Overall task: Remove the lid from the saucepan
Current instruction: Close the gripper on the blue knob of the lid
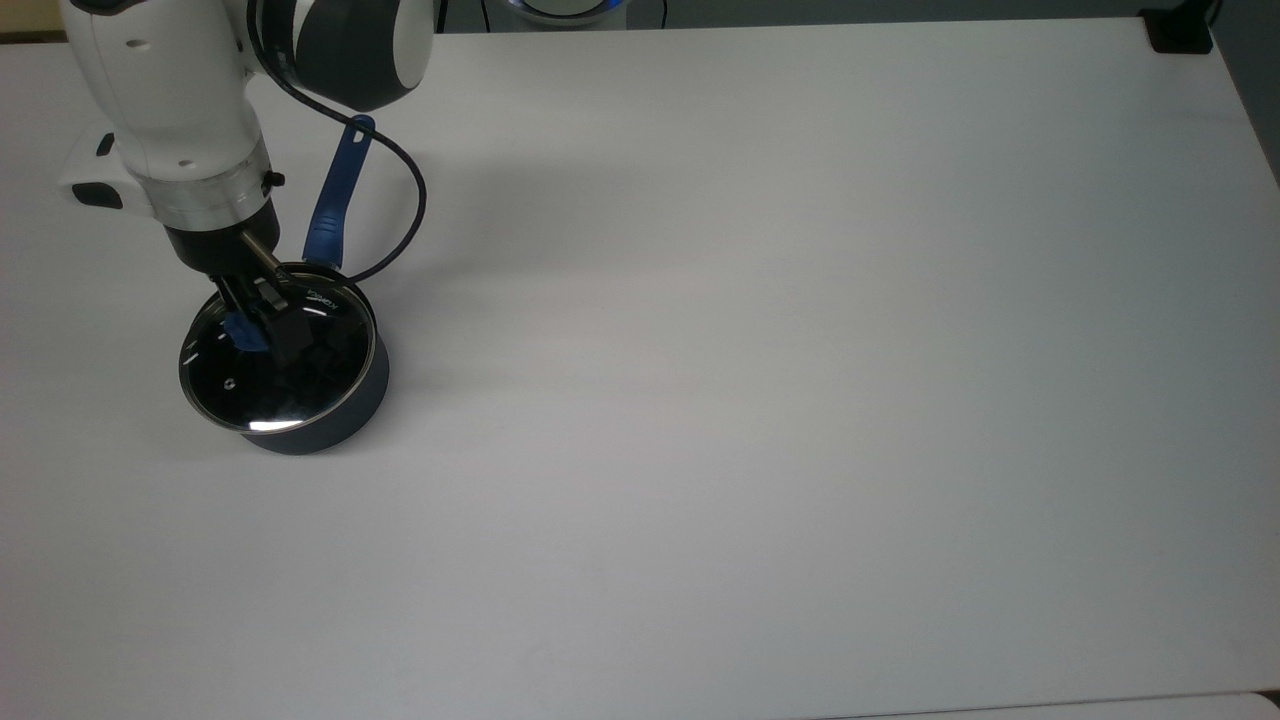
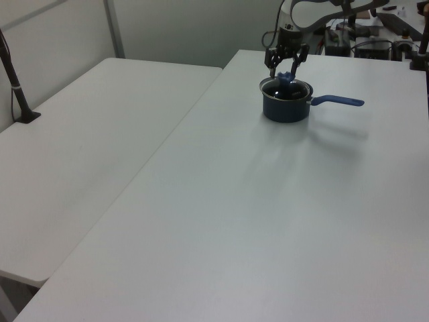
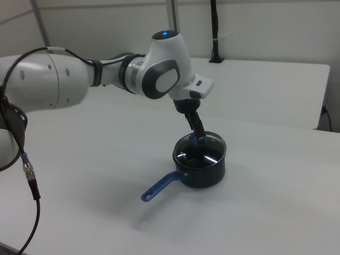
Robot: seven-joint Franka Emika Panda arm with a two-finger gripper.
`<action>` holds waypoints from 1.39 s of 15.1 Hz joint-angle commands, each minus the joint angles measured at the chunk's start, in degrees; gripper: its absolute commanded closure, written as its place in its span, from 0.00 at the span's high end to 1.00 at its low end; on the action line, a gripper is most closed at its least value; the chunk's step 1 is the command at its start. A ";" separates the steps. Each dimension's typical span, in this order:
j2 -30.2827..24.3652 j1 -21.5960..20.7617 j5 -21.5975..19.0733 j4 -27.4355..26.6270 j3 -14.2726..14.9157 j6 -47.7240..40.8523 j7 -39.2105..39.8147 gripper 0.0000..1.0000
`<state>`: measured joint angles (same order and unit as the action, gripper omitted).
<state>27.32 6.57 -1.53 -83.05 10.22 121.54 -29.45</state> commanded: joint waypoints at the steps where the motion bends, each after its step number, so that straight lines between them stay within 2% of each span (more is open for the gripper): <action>1: -0.78 -0.15 0.39 -0.36 0.15 -4.11 0.98 0.81; 5: -1.30 -0.24 0.47 -0.27 0.24 -6.58 0.45 0.81; 16: -0.95 -0.86 0.65 -0.27 0.32 -5.97 -2.35 0.81; 21: -0.78 -0.86 2.23 -0.36 0.32 -5.53 -4.30 0.81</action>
<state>27.23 6.25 -0.58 -82.80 10.24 116.52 -31.98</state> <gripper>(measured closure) 0.189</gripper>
